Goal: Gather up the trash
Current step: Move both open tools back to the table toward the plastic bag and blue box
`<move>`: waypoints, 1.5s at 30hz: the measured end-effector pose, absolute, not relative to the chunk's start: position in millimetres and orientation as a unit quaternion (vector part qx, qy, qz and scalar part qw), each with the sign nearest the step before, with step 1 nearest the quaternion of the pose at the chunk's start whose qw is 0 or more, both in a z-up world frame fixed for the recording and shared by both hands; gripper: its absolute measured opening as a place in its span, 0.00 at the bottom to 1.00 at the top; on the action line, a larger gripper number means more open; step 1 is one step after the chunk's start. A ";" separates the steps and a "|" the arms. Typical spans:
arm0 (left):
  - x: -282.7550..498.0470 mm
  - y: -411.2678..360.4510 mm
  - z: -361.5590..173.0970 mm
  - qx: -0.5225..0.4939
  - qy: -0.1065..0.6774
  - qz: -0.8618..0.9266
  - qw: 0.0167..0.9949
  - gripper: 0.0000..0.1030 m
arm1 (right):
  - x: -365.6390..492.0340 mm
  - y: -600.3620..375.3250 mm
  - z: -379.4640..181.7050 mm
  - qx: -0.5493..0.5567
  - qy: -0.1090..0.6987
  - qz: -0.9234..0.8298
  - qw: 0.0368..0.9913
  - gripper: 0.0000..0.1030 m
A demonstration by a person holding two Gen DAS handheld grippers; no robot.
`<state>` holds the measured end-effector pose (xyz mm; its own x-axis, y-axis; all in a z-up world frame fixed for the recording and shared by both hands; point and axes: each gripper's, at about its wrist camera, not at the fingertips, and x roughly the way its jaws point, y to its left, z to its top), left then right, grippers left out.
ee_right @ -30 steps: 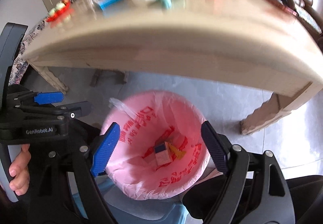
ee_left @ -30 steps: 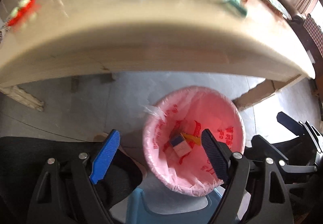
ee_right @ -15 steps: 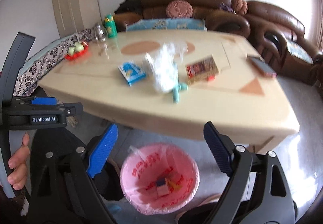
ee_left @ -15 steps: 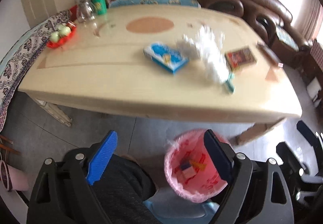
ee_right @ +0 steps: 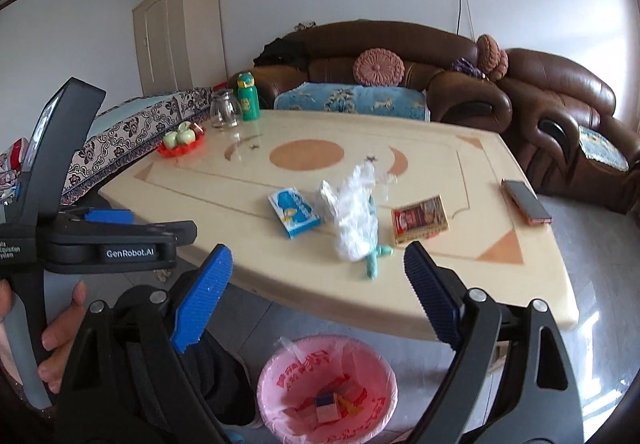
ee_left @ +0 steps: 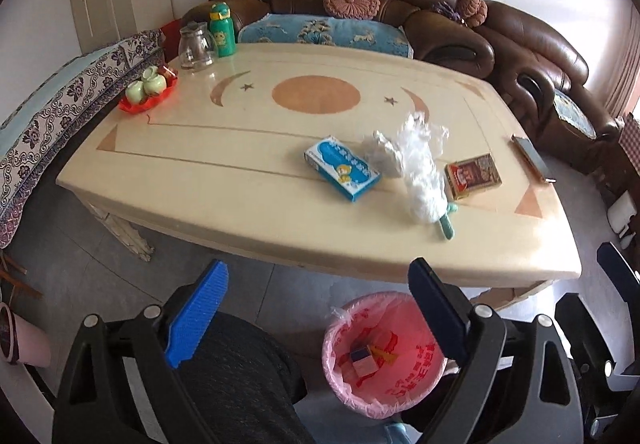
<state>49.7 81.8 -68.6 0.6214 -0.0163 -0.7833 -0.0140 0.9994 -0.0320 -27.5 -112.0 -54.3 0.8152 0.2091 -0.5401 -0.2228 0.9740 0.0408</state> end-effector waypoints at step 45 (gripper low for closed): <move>220.1 77.7 -132.1 -0.045 0.499 0.062 0.863 0.91 | 119.7 -130.6 -130.0 0.009 0.314 0.110 0.943 0.84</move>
<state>220.1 77.7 -132.1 0.4938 0.0625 -0.8673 -0.1523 0.9882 -0.0154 119.7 -130.6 -130.0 0.7787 0.2140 -0.5897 -0.2022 0.9755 0.0869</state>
